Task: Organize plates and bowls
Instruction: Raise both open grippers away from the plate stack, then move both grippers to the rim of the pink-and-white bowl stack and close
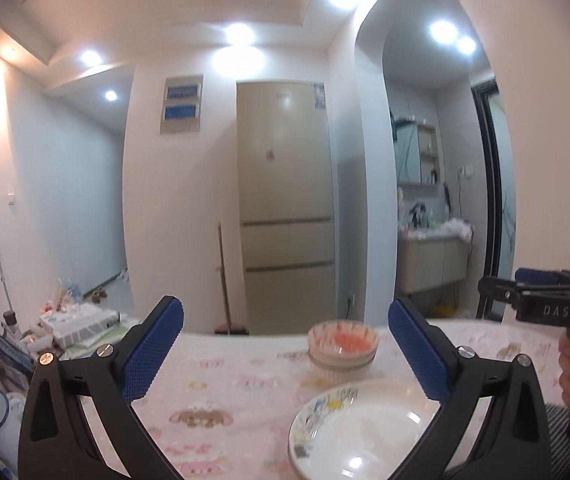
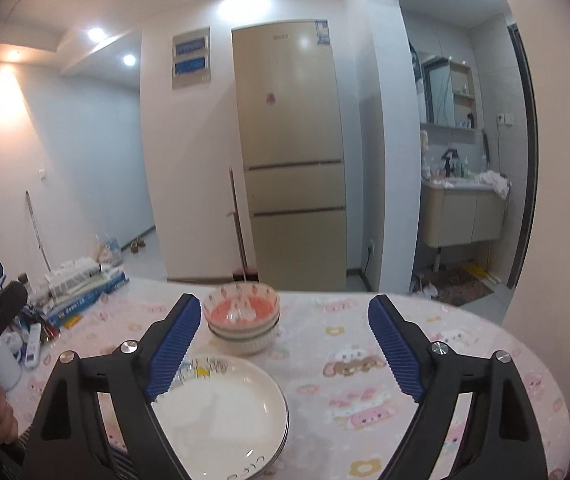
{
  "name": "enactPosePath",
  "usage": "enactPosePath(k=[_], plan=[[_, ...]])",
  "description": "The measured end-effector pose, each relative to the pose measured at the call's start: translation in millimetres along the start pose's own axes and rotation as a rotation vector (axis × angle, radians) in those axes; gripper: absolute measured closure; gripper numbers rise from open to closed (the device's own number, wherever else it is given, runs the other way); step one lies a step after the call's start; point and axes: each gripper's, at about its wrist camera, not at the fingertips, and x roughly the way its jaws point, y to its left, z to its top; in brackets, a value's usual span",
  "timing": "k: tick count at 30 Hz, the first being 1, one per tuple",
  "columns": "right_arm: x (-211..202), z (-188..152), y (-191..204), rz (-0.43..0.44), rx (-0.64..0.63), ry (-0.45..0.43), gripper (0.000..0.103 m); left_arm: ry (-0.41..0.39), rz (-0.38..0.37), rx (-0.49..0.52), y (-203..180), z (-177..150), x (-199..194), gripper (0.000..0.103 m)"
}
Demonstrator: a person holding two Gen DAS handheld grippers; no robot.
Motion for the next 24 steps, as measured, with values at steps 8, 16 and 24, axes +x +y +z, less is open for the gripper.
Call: enactPosePath(k=[8,16,24], plan=[[-44.5,64.2,3.5,0.012,0.002,-0.164,0.011,-0.122,0.031,0.076,-10.8,58.2,-10.6,0.001],[-68.9,118.4,3.6,0.031,0.067,-0.308,0.008,-0.186,0.025,0.043,-16.5,111.4,1.5,0.001],[-48.2,148.9,5.2,-0.036,0.149,-0.371,0.002,-0.214,0.047,0.033,-20.6,133.4,46.3,0.001]])
